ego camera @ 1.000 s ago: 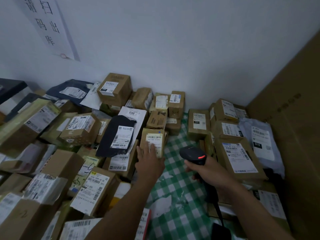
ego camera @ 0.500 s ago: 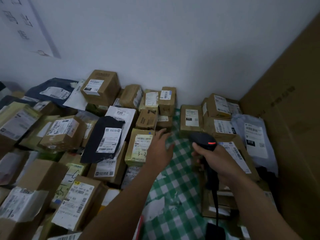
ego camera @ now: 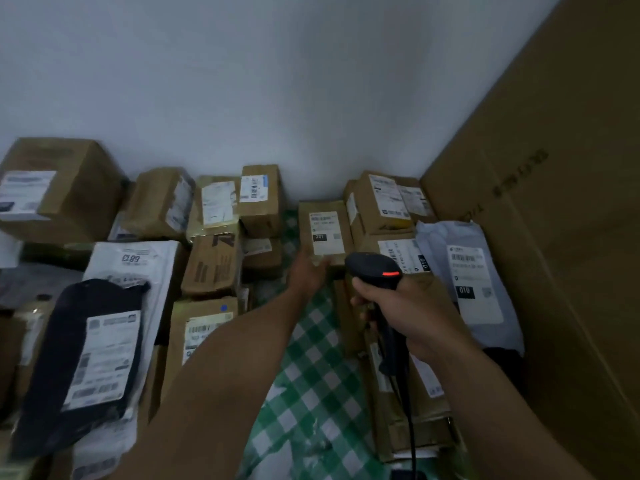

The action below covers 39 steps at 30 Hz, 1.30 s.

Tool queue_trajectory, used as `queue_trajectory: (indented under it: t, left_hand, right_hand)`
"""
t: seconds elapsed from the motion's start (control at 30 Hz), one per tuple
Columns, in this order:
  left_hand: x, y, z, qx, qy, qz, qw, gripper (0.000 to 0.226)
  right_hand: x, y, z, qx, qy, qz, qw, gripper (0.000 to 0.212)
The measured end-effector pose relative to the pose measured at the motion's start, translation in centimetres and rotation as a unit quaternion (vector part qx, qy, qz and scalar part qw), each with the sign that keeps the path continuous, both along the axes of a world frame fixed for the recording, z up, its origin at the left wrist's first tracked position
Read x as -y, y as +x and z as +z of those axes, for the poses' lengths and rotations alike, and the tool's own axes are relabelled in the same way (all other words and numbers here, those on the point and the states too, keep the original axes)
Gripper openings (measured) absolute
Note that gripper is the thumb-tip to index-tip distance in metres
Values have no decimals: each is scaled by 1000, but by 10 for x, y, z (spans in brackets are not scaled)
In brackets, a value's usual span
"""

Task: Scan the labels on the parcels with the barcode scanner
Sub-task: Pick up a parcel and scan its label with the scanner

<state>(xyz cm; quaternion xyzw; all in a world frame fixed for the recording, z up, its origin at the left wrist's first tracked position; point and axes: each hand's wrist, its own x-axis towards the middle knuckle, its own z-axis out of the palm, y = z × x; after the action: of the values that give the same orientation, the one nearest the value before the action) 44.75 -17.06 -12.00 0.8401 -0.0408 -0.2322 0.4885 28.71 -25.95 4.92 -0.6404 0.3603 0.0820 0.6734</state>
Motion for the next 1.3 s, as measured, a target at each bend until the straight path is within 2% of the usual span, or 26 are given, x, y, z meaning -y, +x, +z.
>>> queue_trajectory:
  t: [0.13,0.17,0.27,0.33,0.43,0.57,0.63,0.83,0.9,1.0,1.07,1.23,1.3]
  left_hand:
    - [16,17,-19,-91,-13,76,993,77]
    - [17,22,-24,-112,-18,98,989,77]
    - [18,22,-23,-145,-57,155,976,54]
    - [15,16,-18,-130,-74,179,972,50]
    - [9,-3,-2,-54,-94,196,975,49]
    - [-10,-31,19,47,-131,202,969,62]
    - [-22,-43,33,99,-114,204,967,66]
    - [-59,-76,79,206,-130,217,945,63]
    - [-64,-83,93,201,-146,236,940,62]
    - [-69,-86,115,180,-196,248,932,65]
    - [-73,-92,130,158,-232,257,925,65]
    - [-93,-146,148,120,-277,274,913,56]
    - [-103,-171,147,96,-285,274,914,52]
  right_hand:
    - [10,6,-12,-17,6,-18,1000,16]
    - [12,7,-14,-16,9,-23,1000,16]
    - [14,6,-14,-12,12,-26,1000,16]
    - [13,5,-12,-3,12,-26,1000,16]
    - [11,1,-7,12,14,-22,1000,17]
    - [3,-9,2,31,23,-23,999,22]
    - [-1,-15,7,51,19,-21,998,24]
    - [-16,-38,18,96,-8,-32,995,15]
    - [-21,-48,15,101,-14,-34,994,11]
    - [-25,-61,6,83,-1,-23,996,29]
    - [-26,-68,5,80,24,-31,996,33]
    - [-31,-80,12,126,9,-68,990,45]
    - [-35,-84,18,141,6,-79,987,43]
